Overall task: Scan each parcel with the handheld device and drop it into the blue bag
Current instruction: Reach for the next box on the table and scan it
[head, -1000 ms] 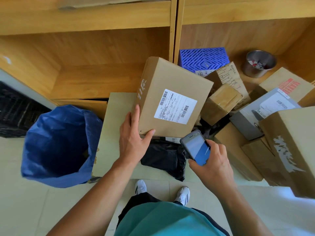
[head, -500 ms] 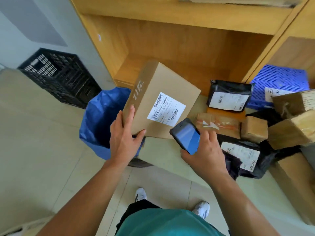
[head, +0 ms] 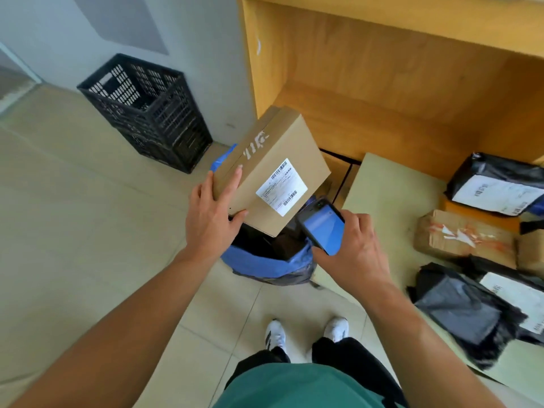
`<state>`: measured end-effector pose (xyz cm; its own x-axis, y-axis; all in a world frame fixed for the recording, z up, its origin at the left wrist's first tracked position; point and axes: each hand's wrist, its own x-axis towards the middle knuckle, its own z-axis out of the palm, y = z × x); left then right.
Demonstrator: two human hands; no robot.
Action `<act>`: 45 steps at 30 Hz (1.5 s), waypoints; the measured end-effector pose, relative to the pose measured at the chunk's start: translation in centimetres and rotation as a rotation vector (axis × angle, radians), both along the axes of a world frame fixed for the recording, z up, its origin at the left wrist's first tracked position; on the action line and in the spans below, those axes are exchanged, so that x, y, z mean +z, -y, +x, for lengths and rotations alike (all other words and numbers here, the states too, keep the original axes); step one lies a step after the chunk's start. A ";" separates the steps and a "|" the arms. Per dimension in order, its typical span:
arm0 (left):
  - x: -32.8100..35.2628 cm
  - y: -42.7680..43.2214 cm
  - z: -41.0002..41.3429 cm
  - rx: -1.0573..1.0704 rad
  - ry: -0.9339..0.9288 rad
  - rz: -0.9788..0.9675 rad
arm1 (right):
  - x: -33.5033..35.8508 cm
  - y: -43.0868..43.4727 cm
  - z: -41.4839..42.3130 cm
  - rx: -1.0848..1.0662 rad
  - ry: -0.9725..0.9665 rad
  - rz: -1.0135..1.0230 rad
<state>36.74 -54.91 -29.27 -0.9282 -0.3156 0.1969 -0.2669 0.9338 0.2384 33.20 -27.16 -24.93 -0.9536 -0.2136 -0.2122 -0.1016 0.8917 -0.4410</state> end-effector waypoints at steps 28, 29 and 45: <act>-9.6 4.3 -8.4 -0.005 0.217 -0.061 | -4.0 2.5 -4.1 -0.160 0.197 -0.004; -10.1 4.4 -8.7 -0.001 0.221 -0.053 | -3.9 2.6 -4.1 -0.171 0.197 -0.006; -17.5 7.6 -6.5 0.025 0.381 0.104 | -5.7 8.1 -2.9 -0.206 0.213 0.061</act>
